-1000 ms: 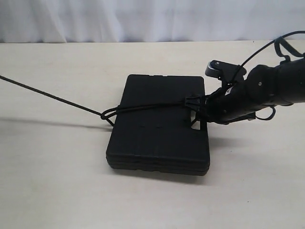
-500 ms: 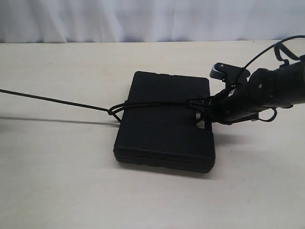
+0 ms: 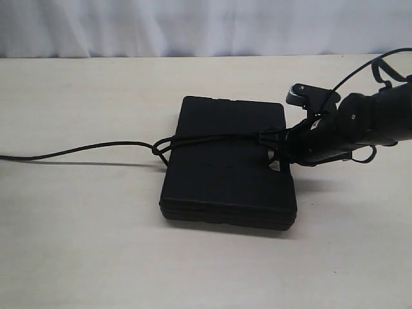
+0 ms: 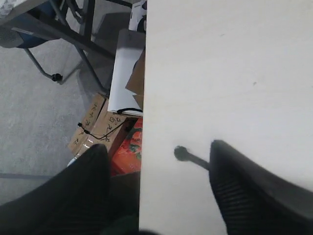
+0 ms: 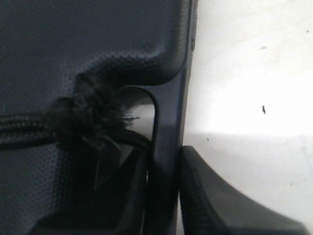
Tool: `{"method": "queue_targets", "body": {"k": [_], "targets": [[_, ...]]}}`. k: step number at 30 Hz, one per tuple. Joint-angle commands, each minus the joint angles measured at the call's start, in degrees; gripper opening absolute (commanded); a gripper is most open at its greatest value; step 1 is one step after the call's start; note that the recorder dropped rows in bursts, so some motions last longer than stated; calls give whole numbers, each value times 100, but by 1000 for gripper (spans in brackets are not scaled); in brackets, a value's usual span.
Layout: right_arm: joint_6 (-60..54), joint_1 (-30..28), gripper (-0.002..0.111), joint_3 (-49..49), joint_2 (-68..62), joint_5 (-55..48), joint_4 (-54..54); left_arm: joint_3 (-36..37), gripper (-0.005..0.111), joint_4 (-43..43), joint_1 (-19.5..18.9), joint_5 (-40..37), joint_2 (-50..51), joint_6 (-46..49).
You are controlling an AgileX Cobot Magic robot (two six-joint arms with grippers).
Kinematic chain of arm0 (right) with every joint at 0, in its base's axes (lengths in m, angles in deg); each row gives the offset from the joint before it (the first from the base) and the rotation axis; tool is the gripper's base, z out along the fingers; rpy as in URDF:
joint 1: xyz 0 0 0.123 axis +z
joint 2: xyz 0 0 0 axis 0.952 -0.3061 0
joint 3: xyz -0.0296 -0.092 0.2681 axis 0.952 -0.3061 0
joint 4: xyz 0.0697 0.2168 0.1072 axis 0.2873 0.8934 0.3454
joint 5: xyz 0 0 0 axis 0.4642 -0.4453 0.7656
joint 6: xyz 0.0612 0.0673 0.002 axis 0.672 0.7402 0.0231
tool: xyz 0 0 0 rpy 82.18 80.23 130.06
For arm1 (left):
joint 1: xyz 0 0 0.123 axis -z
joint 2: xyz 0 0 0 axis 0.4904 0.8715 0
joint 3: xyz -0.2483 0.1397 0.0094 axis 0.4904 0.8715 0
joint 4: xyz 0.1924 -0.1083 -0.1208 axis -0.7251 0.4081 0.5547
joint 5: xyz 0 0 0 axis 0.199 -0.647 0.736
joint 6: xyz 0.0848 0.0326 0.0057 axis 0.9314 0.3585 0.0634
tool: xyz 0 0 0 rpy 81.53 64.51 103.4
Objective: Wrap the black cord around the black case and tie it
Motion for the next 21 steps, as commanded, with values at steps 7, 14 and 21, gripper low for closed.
{"method": "queue_targets", "body": {"k": [7, 14, 21], "targets": [[-36, 50, 5, 4, -14, 506, 491, -432, 59, 67, 1277, -1822, -361, 187], [-9, 674, 7, 15, -57, 1362, 491, -554, 59, 67, 2082, -1304, -361, 187], [17, 722, 57, 1237, -652, -435, 578, -557, 58, 67, 2848, 750, -631, 187]]}}
